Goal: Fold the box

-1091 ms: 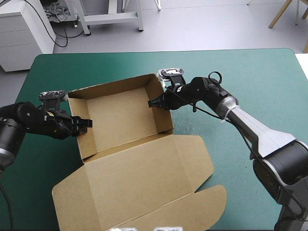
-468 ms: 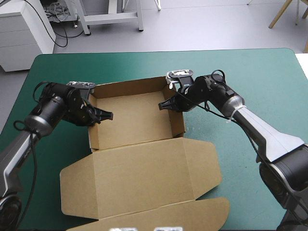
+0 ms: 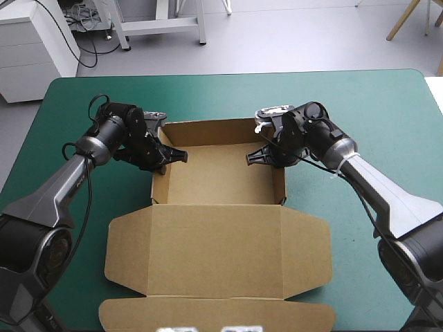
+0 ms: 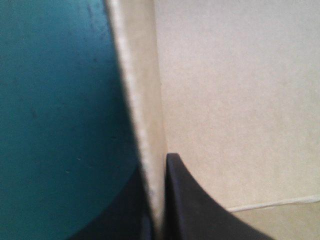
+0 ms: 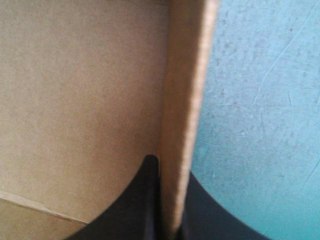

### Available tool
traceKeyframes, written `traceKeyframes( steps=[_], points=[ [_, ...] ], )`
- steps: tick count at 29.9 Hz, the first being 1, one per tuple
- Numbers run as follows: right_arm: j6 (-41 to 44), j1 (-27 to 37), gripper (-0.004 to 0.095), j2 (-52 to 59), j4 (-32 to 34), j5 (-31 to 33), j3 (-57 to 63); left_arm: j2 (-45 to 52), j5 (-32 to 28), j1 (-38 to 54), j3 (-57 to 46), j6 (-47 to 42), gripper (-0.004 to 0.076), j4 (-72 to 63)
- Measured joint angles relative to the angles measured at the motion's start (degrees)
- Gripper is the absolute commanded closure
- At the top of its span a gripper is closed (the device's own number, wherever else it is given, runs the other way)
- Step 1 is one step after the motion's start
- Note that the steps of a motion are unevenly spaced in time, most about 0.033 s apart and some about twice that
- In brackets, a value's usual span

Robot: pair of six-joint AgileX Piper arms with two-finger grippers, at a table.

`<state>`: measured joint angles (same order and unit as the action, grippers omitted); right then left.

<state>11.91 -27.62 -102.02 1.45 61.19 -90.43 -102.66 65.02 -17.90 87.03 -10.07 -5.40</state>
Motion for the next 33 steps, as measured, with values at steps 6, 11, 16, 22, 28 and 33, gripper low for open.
traceKeyframes(
  steps=[6, 11, 16, 22, 28, 33],
  points=[
    [0.2, 0.0, 0.0925, -3.5, -0.2, 0.1, 0.0, -0.8, 0.6, 0.0, 0.1, 0.3, 0.0734, 0.1],
    [0.2, 0.0, 0.0822, -4.1, -0.3, 0.3, -0.5, -0.8, 0.9, 0.0, 0.1, 2.7, 0.0692, 0.1],
    [0.4, -0.2, 0.0442, -4.7, 1.1, 2.7, -1.2, -0.8, 0.6, 0.0, 0.3, 7.2, 0.0428, 0.1],
    [4.8, -0.7, 0.0383, -5.2, 3.6, 5.1, -3.1, -0.8, -0.8, 0.0, 0.5, 8.8, 0.0104, 0.5],
    [5.4, -0.7, 0.0386, -5.2, 3.7, 5.3, -3.4, -0.8, -0.9, 0.0, 0.5, 9.0, 0.0102, 0.6],
    [5.4, -0.7, 0.0386, -5.2, 3.1, 5.8, -3.8, -0.8, -0.9, 0.0, 1.1, 9.2, 0.0102, 0.8]
  ],
)
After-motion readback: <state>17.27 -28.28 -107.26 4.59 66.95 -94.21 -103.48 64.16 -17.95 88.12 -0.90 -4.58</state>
